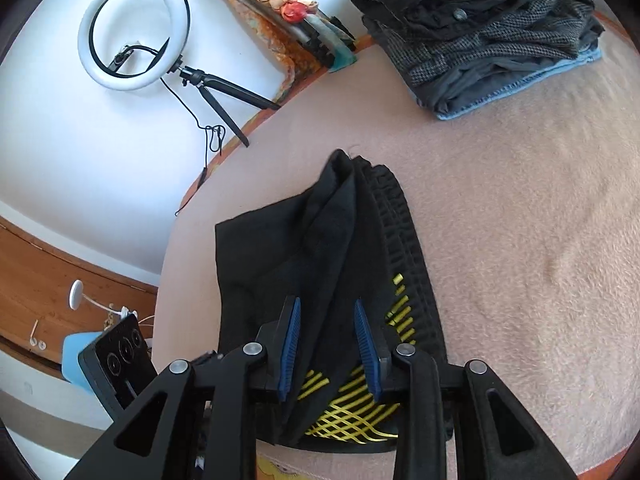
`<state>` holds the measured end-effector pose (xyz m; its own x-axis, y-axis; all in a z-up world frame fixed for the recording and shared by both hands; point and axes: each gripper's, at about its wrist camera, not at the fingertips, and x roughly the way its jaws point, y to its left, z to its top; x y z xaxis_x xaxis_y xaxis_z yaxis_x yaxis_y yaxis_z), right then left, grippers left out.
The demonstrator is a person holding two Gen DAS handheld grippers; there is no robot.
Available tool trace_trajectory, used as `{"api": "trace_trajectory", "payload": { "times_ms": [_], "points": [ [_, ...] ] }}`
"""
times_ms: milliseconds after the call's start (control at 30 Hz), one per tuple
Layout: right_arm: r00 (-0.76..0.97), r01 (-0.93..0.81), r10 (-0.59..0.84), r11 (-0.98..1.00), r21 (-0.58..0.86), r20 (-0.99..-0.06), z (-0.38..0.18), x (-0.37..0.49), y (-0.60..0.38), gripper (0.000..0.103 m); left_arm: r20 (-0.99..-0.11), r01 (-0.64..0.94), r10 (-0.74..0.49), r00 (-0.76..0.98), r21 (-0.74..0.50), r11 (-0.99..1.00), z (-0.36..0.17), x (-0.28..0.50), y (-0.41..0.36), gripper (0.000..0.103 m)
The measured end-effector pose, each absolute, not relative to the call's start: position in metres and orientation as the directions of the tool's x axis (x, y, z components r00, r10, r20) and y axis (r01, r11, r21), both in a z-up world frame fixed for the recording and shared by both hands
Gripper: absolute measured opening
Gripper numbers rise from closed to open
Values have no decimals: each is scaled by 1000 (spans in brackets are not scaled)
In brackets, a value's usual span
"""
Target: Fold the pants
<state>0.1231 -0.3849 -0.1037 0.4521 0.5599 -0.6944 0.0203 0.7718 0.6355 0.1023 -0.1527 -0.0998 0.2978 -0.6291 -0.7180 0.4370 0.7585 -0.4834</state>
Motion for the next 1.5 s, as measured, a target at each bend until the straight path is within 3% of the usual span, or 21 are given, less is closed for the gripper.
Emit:
{"api": "trace_trajectory", "payload": {
  "times_ms": [267, 433, 533, 933, 1167, 1233, 1300, 1500],
  "points": [
    [389, 20, 585, 767, 642, -712, -126, 142, -362, 33, -708, 423, -622, 333, -478, 770, -93, 101, -139, 51],
    [418, -52, 728, 617, 785, -544, -112, 162, -337, 33, -714, 420, -615, 334, -471, 776, -93, 98, -134, 51],
    [407, -125, 758, 599, 791, -509, -97, 166, -321, 35, -712, 416, -614, 342, -471, 778, -91, 97, -127, 51],
    [487, 49, 603, 703, 710, -632, -117, 146, -375, 35, -671, 434, -653, 350, -502, 748, -80, 91, -118, 51],
    [441, 78, 537, 775, 627, -719, -115, 125, -379, 37, -681, 553, -649, 339, -414, 723, -66, 79, -154, 51],
    [413, 43, 509, 818, 574, -756, -120, 124, -369, 31, -684, 569, -649, 333, -403, 717, -66, 77, -159, 51],
    [393, 11, 503, 835, 551, -770, -126, 129, -359, 5, -686, 578, -648, 332, -395, 714, -65, 76, -163, 51],
    [435, -72, 571, 792, 606, -696, -99, 151, -343, 0, -679, 589, -630, 376, -349, 729, -57, 72, -158, 51]
  ]
}}
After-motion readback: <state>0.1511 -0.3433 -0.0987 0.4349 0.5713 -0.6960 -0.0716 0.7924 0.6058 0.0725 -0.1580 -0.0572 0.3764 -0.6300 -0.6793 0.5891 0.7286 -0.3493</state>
